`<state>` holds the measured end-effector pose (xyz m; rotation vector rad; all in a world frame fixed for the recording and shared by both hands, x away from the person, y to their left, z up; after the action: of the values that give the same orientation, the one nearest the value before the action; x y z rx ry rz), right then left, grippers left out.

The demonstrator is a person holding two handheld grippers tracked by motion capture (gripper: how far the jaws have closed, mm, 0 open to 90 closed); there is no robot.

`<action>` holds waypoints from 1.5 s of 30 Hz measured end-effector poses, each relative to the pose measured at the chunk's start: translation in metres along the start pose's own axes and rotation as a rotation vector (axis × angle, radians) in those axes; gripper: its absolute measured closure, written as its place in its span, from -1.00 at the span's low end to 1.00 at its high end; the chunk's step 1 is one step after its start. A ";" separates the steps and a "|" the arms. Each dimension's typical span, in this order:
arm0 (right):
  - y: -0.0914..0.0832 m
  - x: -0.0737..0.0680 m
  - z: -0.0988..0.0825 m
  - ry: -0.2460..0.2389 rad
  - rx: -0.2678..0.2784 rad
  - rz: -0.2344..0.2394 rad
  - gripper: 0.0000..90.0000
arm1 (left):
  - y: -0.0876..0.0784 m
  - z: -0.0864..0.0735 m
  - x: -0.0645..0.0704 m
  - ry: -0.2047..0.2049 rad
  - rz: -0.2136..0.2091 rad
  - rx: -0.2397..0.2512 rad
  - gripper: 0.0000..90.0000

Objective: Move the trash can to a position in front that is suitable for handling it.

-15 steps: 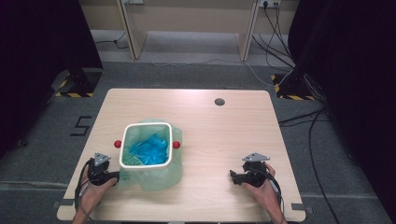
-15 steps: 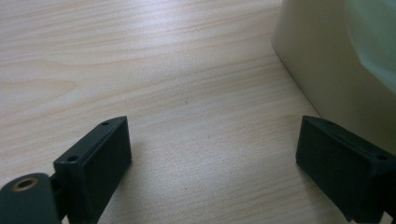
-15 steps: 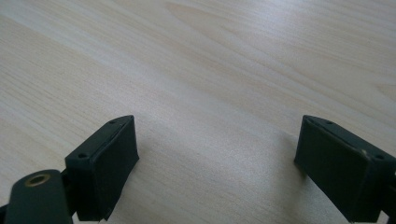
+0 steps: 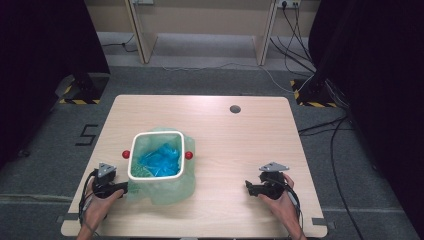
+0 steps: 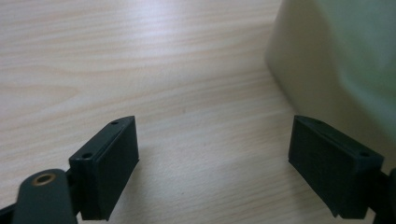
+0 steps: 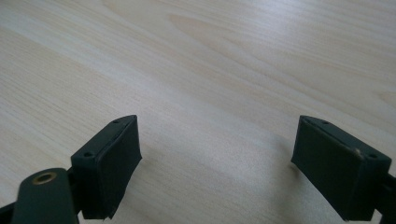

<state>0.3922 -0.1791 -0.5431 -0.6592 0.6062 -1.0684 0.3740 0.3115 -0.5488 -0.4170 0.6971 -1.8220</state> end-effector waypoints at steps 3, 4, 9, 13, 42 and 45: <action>0.000 -0.005 0.002 -0.007 0.003 0.011 -0.66 | -0.003 0.005 0.004 -0.026 -0.032 0.022 -0.66; 0.001 -0.006 0.002 -0.008 0.002 0.015 -0.66 | -0.004 0.007 0.006 -0.029 -0.038 0.030 -0.66; 0.004 -0.016 0.008 -0.019 0.001 0.036 -0.65 | -0.007 0.012 0.011 -0.029 -0.042 0.036 -0.63; 0.004 -0.024 0.016 -0.024 0.015 0.068 -0.65 | -0.005 0.014 0.013 -0.050 -0.037 0.036 -0.62; 0.007 -0.018 0.029 0.051 0.025 0.104 -0.64 | 0.036 0.061 0.074 0.067 -0.134 0.020 -0.58; 0.009 -0.019 0.032 0.052 0.024 0.105 -0.64 | 0.039 0.065 0.075 0.061 -0.134 0.016 -0.58</action>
<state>0.4143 -0.1526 -0.5266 -0.5737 0.6650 -0.9960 0.4142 0.2155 -0.5280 -0.4072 0.7097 -1.9722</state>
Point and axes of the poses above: each handheld gripper's, and its own axes: y roughly forward along the jaws, z roughly out of its top, x roughly to its right, the point moved 5 cm from there along y, roughly forward along the jaws, and after that the axes turned 10 degrees about y, right-handed, at the moved point
